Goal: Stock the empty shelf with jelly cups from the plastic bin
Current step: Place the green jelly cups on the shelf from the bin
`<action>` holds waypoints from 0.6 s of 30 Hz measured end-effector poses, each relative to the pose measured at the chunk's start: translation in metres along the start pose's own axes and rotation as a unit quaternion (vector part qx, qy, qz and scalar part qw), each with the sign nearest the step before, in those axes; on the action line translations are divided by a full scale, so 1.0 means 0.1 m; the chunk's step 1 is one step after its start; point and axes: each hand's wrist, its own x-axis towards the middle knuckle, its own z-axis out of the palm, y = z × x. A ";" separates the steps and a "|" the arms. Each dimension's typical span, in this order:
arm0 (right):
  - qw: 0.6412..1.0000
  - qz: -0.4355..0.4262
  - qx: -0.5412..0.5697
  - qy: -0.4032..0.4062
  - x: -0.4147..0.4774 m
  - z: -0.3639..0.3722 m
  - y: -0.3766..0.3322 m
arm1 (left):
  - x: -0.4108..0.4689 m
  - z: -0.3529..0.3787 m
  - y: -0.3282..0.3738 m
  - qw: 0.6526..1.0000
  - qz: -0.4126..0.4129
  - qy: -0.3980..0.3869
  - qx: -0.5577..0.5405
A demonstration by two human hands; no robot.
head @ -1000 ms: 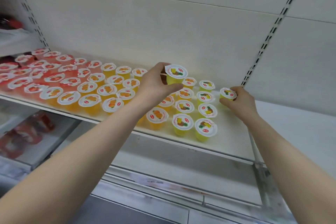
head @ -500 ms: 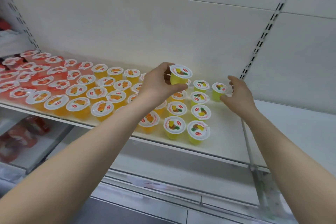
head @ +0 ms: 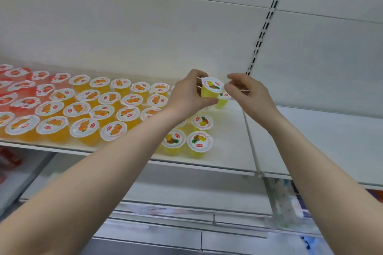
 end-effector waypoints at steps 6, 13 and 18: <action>0.999 0.002 0.015 -0.029 -0.04 0.06 -0.05 | 0.06 0.18 0.04 0.998 0.033 -0.047 0.031; 0.996 0.046 -0.072 0.014 -0.07 0.03 0.25 | 0.05 -0.08 -0.34 0.949 0.105 -0.083 0.286; 0.994 0.056 -0.094 -0.019 -0.12 0.17 0.39 | -0.01 -0.12 -0.49 0.915 0.139 -0.094 0.368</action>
